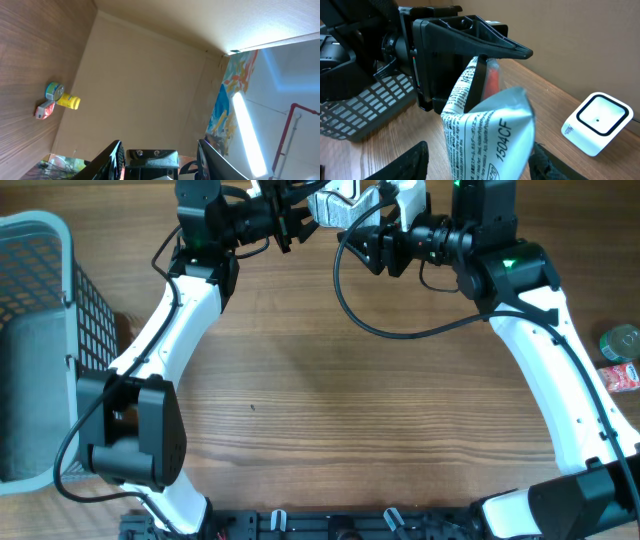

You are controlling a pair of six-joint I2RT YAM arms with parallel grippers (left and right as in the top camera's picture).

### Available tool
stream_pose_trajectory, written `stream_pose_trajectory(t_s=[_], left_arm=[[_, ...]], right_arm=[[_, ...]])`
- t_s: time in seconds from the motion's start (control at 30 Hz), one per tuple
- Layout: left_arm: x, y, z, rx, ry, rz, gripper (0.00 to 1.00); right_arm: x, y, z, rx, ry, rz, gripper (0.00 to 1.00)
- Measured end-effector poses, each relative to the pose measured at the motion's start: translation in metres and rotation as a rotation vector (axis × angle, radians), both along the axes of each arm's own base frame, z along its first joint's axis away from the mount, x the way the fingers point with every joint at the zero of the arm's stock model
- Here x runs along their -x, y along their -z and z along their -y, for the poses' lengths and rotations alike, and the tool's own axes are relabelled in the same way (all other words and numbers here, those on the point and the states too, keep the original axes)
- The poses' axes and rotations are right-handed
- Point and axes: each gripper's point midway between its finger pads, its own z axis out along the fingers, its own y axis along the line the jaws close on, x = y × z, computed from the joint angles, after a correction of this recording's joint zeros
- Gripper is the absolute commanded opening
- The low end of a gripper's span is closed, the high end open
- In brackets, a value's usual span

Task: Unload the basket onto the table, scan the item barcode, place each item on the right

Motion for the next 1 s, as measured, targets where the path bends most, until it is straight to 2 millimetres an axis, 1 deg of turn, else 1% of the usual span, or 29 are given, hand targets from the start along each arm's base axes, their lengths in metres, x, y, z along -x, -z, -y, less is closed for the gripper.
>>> stream_pose_trajectory(t_s=[0.1, 0.2, 0.27, 0.4, 0.47, 0.5, 0.53, 0.83, 0.9, 0.97, 1.0], left_arm=[[0.0, 0.0, 0.0, 0.0, 0.0, 0.0, 0.42], [0.0, 0.0, 0.0, 0.0, 0.0, 0.0, 0.42], [0.0, 0.0, 0.0, 0.0, 0.0, 0.0, 0.42], [0.0, 0.0, 0.0, 0.0, 0.0, 0.0, 0.42], [0.0, 0.0, 0.0, 0.0, 0.0, 0.0, 0.42], [0.0, 0.0, 0.0, 0.0, 0.0, 0.0, 0.42], [0.0, 0.0, 0.0, 0.0, 0.0, 0.0, 0.43], [0.001, 0.0, 0.0, 0.0, 0.004, 0.0, 0.42], [0.001, 0.0, 0.0, 0.0, 0.004, 0.0, 0.42], [0.001, 0.0, 0.0, 0.0, 0.004, 0.0, 0.42], [0.001, 0.0, 0.0, 0.0, 0.004, 0.0, 0.42]], right_arm=[[0.001, -0.001, -0.001, -0.005, -0.008, 0.002, 0.64], [0.002, -0.006, -0.003, -0.016, -0.02, 0.019, 0.72], [0.001, -0.011, -0.003, -0.026, -0.024, 0.039, 0.72], [0.002, -0.021, -0.004, -0.041, -0.028, 0.069, 0.65], [0.002, -0.022, -0.004, -0.045, -0.027, 0.07, 0.57], [0.002, -0.022, -0.004, -0.047, -0.026, 0.069, 0.51], [0.002, -0.023, -0.004, -0.048, -0.027, 0.069, 0.49], [0.002, -0.022, -0.004, -0.051, -0.024, 0.062, 0.51], [0.002, -0.022, -0.004, -0.051, -0.024, 0.062, 0.48], [0.002, -0.022, -0.004, -0.051, -0.024, 0.062, 0.42], [0.002, -0.022, -0.004, -0.051, -0.024, 0.062, 0.41]])
